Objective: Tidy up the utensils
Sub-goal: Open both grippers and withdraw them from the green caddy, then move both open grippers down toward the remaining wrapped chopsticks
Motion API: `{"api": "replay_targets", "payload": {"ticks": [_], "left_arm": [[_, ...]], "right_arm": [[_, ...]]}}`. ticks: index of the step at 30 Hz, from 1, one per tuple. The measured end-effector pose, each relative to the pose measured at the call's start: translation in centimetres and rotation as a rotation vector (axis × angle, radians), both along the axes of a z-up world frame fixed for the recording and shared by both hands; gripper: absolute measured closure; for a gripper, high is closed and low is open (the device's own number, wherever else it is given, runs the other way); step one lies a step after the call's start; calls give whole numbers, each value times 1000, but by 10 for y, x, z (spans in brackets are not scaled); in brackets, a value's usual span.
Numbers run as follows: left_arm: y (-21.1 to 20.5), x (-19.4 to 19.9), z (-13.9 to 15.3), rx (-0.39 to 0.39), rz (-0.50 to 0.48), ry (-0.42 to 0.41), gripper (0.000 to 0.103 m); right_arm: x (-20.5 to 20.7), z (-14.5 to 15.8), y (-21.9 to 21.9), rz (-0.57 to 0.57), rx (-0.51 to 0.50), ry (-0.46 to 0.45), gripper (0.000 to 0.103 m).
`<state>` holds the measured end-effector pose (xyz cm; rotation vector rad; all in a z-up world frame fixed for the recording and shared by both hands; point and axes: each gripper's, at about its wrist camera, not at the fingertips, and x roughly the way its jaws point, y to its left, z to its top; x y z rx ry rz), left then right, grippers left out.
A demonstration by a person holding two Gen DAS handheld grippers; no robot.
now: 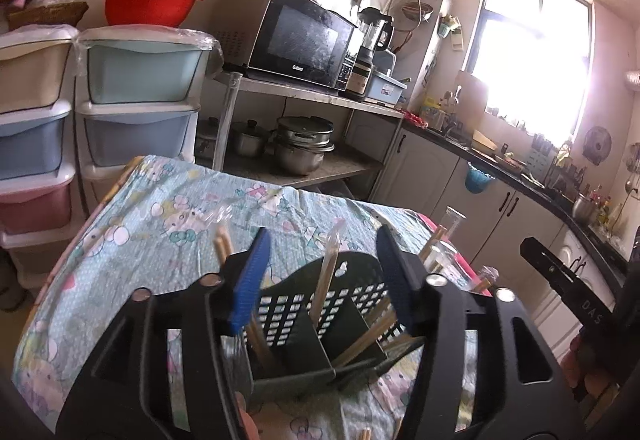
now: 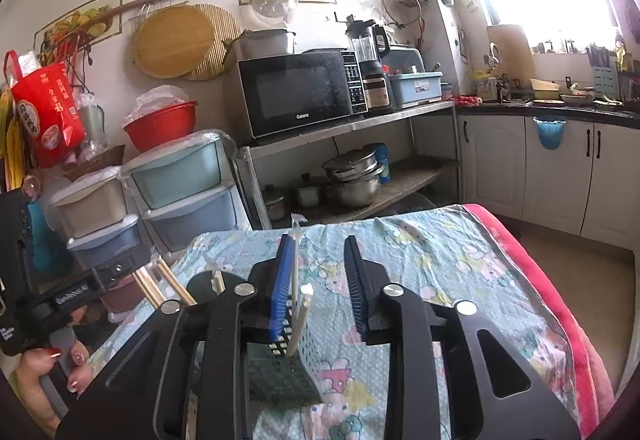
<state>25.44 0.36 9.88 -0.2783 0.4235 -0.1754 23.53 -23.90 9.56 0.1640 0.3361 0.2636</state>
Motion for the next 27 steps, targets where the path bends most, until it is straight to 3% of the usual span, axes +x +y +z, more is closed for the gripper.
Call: {"api": "replay_targets", "payload": {"ticks": [4,6,11,18,27], "left_arm": [[3,-10,0,-11,-1,1,39],[5,-16,0,-14,-2,-1,26],[7,-31,-1,-5,-2,2,11],[12,-50,-4,-3,9,28,11],[25,-63,-24,4,-9,87,11]], "right_arm": [[-8,-2,-1,5,-20,13,70],[-14,-3,-2,3,-30,14,67],[-26,-2,-5,6,-40,25,61],[-50,5,-6,26,-46,37,52],[-75,6,4,39,-88,54,48]]}}
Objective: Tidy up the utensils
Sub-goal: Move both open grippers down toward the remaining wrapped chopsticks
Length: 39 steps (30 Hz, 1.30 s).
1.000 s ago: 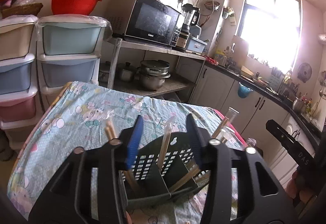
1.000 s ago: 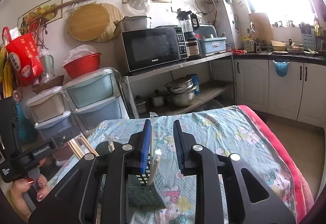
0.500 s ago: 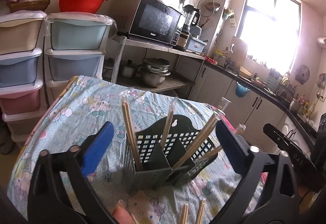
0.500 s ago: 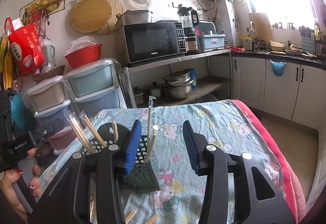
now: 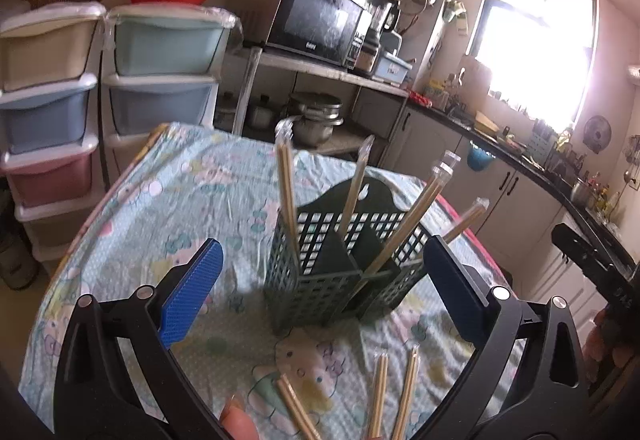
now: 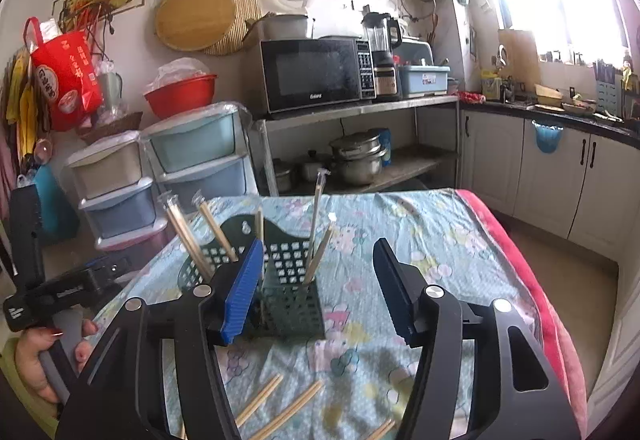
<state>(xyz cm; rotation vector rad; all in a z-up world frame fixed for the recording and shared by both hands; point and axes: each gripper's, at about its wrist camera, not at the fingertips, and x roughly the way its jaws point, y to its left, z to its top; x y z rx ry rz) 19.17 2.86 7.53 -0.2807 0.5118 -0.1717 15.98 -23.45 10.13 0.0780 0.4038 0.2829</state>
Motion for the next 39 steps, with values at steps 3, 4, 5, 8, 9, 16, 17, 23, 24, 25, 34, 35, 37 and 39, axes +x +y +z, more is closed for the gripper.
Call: {"api": "replay_targets", "payload": {"ticks": [3,4,5,8,9,16,17,23,24,25,34,35,37,39], "left_arm": [[3,0,-11,-17,-14,28,11],[3,0,-14,-17,-18,37,11],[4,0,-18,-16,-21,49,11],[3,-1,-26,-14,-36,67,11],[2,-2,-28,-12,-42,76,11],[-4,-6,-44,12,-67,125,11],[-4,-6,-47,8,-71,139,11],[-9,-3,-69,13,-90,209,11],[-10,-3,-71,19,-91,215,11],[-11,-3,-73,22,-92,222,11],[-13,-4,-95,40,-95,291,11],[-13,-4,-98,40,-97,301,11],[-13,-5,-103,46,-100,317,11],[-14,-5,-107,51,-107,332,11]], "right_arm": [[-4,-5,4,-10,-26,22,47],[-5,-7,5,-9,-30,31,47],[-6,-9,6,-8,-36,39,47],[-9,-17,8,-9,-51,59,47],[-10,-20,9,-10,-54,67,47],[-10,-35,12,9,-69,108,47],[-9,-37,13,13,-71,115,47],[0,-54,14,37,-69,162,47],[2,-57,14,39,-65,170,47],[4,-59,13,43,-63,176,47],[11,-82,17,73,-71,238,47],[12,-85,17,77,-71,246,47],[13,-90,19,84,-70,267,47],[15,-96,22,98,-76,291,47]]}}
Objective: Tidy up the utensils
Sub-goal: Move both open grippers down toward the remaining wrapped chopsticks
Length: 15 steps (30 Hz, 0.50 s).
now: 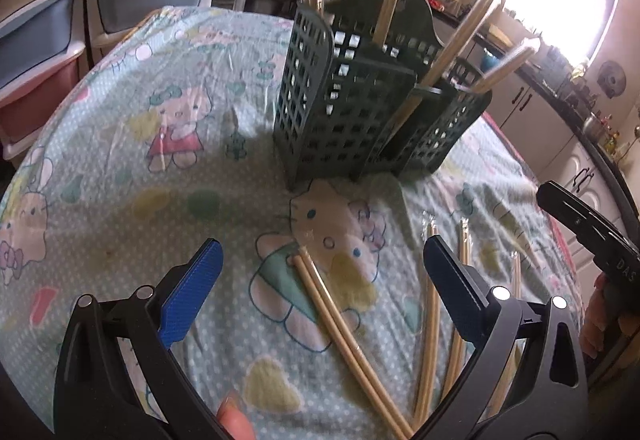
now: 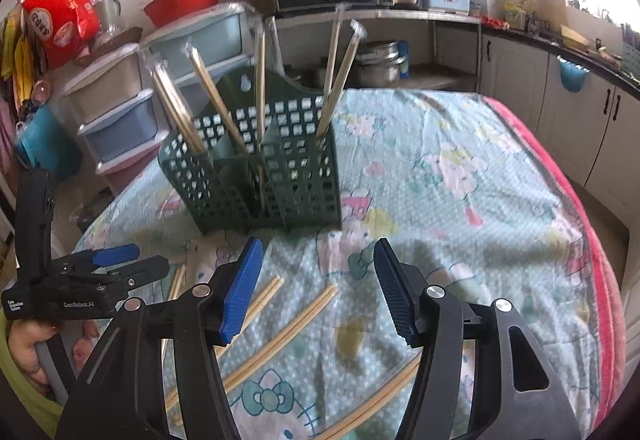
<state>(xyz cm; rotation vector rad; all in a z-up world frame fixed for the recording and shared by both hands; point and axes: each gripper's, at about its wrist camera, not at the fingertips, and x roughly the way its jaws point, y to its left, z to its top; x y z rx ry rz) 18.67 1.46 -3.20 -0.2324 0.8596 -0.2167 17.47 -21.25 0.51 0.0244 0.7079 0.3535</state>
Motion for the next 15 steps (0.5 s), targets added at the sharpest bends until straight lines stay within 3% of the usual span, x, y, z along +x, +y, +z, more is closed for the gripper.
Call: {"api": "replay_targets", "payload": {"ticks": [9,15], "left_arm": [[-2,0,-15,-32,-29,64,38],[-2,6,-26,-72,-41,112,46]], "right_arm": [[7,-23,9,39,-13,88,47],[15,-39,11,51,-13,151,47]]}}
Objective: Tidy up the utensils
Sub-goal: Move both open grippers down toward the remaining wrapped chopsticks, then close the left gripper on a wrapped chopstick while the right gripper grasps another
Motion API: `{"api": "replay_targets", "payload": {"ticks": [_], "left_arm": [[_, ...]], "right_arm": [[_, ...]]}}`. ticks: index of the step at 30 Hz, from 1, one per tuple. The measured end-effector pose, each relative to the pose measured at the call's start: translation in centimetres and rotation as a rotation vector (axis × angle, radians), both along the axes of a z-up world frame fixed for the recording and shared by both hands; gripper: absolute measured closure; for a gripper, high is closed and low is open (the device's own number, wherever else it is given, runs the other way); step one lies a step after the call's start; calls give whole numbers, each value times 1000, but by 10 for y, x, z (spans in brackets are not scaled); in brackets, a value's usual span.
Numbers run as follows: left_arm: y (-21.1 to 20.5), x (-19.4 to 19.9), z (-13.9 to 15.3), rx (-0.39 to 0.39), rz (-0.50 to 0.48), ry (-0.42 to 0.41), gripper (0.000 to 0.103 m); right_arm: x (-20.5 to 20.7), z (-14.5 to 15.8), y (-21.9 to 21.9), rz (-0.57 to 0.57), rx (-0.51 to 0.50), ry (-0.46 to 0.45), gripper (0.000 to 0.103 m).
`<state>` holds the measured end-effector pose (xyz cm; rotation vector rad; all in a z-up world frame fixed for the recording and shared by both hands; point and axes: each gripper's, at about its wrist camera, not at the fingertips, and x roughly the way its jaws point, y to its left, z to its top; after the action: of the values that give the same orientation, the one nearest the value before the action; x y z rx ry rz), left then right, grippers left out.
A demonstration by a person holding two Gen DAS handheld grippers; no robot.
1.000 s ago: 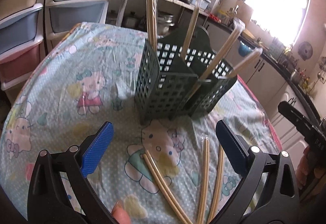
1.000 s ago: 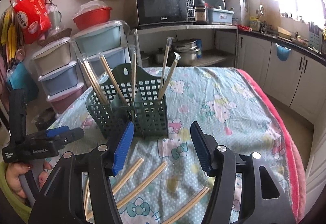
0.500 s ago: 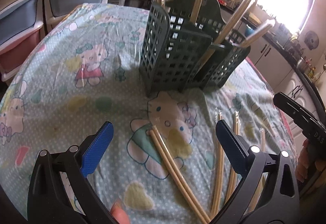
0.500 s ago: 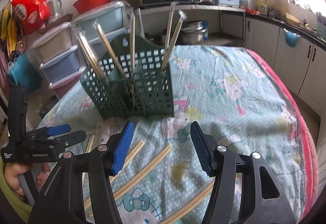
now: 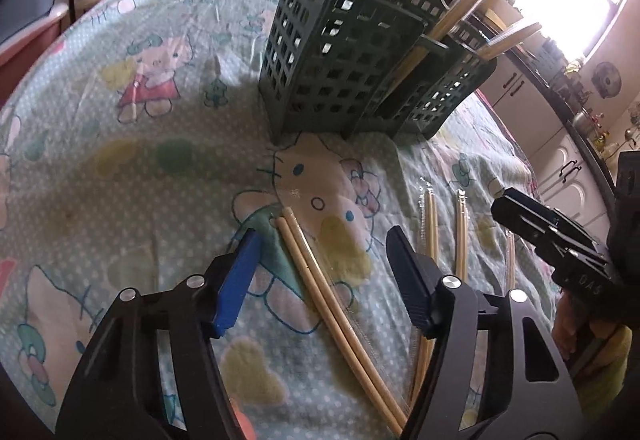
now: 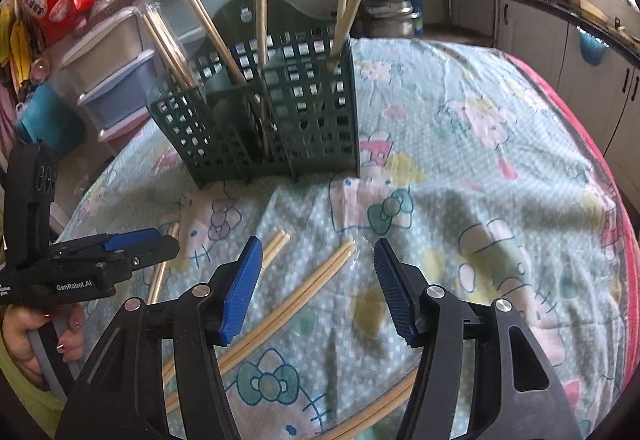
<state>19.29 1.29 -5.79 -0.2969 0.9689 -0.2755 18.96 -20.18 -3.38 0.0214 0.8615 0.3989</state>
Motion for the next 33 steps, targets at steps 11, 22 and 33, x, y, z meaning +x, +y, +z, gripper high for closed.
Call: {"api": "replay_targets", "payload": {"ticks": [11,22,33], "left_arm": [[0,15,-4,25,15,14,51],[0,25,-6,83,41,11,68],[6,25,-8,104,55,8,91]], "right_arm": [[28,-31,-2,-16,8,134,47],[41,-37,-1,-28,18,152,56],[42,-36,-13,-75,39,123,90]]}}
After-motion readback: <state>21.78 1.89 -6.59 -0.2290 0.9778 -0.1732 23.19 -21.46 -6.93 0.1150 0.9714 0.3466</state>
